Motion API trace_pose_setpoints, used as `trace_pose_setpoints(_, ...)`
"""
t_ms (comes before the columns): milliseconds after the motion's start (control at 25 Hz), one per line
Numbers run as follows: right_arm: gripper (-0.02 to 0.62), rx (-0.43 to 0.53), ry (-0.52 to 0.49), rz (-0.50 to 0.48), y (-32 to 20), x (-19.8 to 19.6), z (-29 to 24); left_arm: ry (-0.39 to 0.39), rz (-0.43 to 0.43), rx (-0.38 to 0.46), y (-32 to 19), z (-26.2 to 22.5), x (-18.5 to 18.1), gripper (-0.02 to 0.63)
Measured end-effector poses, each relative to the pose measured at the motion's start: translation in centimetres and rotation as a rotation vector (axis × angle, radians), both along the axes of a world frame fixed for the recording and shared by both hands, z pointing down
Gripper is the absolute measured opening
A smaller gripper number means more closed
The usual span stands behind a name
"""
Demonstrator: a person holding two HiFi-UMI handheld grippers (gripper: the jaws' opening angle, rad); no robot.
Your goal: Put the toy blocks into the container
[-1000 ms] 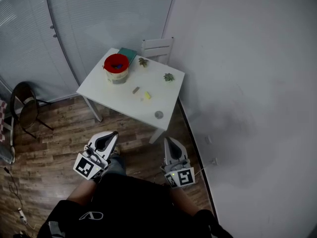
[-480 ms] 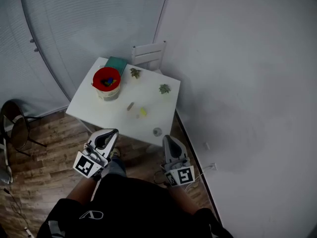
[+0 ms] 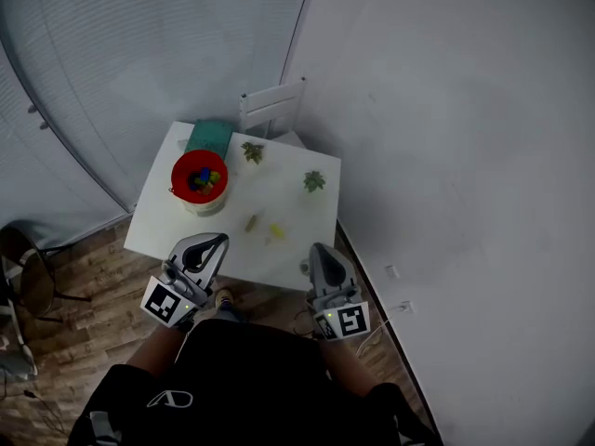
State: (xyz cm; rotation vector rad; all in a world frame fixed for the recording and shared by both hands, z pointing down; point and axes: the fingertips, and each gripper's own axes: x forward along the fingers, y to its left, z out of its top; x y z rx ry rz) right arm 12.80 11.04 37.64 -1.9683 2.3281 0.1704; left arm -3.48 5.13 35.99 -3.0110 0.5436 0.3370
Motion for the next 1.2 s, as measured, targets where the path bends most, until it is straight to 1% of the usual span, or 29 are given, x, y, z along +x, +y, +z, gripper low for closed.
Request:
trace_pose_setpoints(160, 0.005, 0.006, 0.023, 0.023, -3.1, -0.3, -0.4, 0.007, 0.037, -0.008, -3.1, 0.0, 0.1, 0.006)
trace_pose_setpoints(360, 0.005, -0.003, 0.047, 0.023, -6.5, -0.5, -0.1, 0.006, 0.063, -0.022, -6.2, 0.7, 0.6, 0.006)
trace_pose_setpoints(520, 0.005, -0.019, 0.045, 0.008, -8.1, 0.0, 0.4, 0.007, 0.060, -0.040, -7.3, 1.1, 1.5, 0.006)
trace_pose_setpoints(680, 0.005, -0.038, 0.034, -0.029, -9.4, 0.4, 0.8, 0.011, 0.041, -0.049, -8.1, 1.0, 2.3, 0.006)
trace_pose_setpoints(800, 0.005, -0.030, 0.063, -0.037, -10.4, 0.6, 0.7, 0.000, 0.033, -0.068, -8.7, 1.5, 3.0, 0.006)
trace_pose_setpoints(840, 0.149, -0.011, 0.073, -0.023, -11.0, 0.9, 0.3, 0.000, 0.028, -0.074, -9.0, 1.6, 3.2, 0.006)
trace_pose_setpoints(880, 0.588, 0.007, 0.074, -0.017, -11.5, 1.2, 0.0, 0.001, 0.025, -0.076, -9.3, 1.8, 3.5, 0.006)
trace_pose_setpoints(920, 0.564, 0.014, 0.071, -0.029, -12.0, 1.3, -0.2, 0.003, 0.023, -0.077, -9.5, 1.9, 3.9, 0.006)
trace_pose_setpoints(1000, 0.565, -0.005, 0.079, -0.056, -12.5, 1.5, -0.2, 0.002, 0.022, -0.082, -9.5, 2.0, 4.5, 0.006)
trace_pose_setpoints(1080, 0.551, -0.060, 0.107, -0.071, -12.8, 1.7, 0.7, -0.002, 0.020, -0.090, -9.5, 2.2, 4.9, 0.006)
trace_pose_setpoints(1200, 0.531, -0.143, 0.110, -0.090, -13.8, 2.3, 2.6, -0.002, 0.013, -0.097, -9.8, 2.4, 5.3, 0.005)
